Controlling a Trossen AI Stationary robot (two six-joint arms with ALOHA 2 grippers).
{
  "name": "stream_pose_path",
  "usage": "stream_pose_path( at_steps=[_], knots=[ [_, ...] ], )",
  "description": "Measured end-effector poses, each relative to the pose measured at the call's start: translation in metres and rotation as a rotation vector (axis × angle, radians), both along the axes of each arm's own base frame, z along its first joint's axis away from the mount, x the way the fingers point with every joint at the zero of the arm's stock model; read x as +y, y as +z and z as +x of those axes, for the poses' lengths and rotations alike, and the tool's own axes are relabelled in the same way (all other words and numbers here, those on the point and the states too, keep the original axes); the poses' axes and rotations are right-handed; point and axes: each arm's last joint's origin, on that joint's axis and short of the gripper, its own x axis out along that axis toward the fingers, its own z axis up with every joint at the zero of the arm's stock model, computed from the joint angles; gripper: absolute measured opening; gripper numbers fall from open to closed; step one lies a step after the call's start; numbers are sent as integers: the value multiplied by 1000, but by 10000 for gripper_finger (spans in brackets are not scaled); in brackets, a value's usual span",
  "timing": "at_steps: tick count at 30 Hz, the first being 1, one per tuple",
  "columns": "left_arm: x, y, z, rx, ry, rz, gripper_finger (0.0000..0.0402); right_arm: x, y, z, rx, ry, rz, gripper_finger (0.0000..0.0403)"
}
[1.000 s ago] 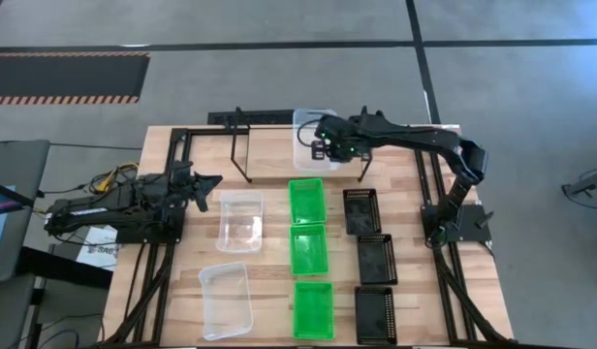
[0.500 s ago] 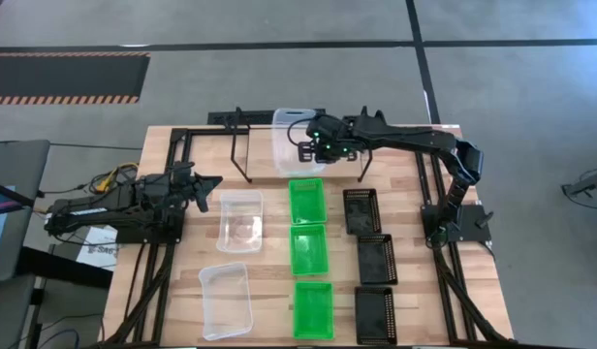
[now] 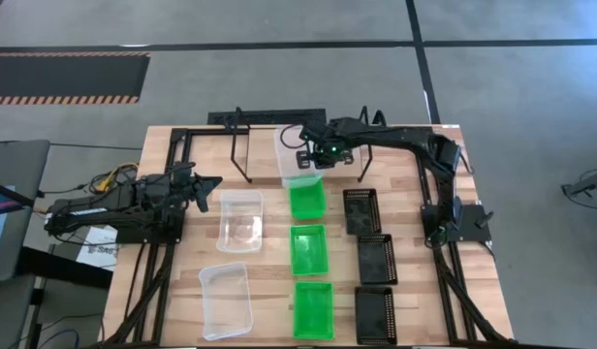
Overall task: Stack baskets on shelf by color
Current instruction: Put the top right transparent bin on the shelf
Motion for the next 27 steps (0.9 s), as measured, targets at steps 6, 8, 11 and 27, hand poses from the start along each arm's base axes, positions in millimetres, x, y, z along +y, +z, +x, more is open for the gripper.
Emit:
stream_pose_path(
  at_steps=[6,8,11,27],
  knots=[
    [0,0,0,-5,6,-9,0,-13,11,-12,-1,-38,-38,0],
    [0,0,0,-5,9,-8,0,-14,17,-14,-8,-46,-54,0],
    [0,0,0,-5,11,-8,0,-17,16,-20,31,-58,-38,0],
    [0,0,0,-5,12,-10,0,-18,15,-27,126,31,-64,80]
  ],
)
